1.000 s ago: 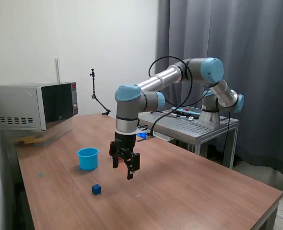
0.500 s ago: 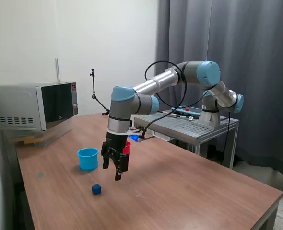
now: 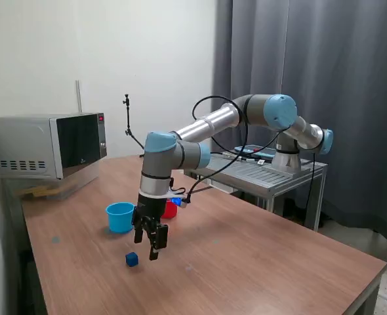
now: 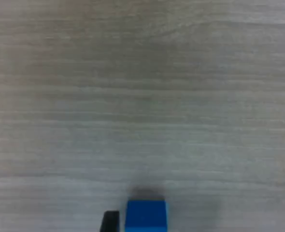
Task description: Place red objects in the red bin, and blue objects in the blue bin.
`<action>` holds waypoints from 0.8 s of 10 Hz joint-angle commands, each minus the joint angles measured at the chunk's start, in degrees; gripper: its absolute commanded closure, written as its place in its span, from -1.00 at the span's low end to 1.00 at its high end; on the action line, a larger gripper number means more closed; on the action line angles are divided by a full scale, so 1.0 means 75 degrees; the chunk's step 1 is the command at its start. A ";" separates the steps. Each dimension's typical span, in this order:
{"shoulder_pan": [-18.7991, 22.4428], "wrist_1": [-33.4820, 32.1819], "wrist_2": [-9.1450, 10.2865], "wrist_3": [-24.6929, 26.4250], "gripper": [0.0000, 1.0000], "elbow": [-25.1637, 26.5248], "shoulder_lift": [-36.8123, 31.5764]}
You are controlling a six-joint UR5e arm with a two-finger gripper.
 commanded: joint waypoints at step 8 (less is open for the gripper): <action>-0.0167 -0.0126 0.0067 -0.0043 -1.00 -0.0087 0.0103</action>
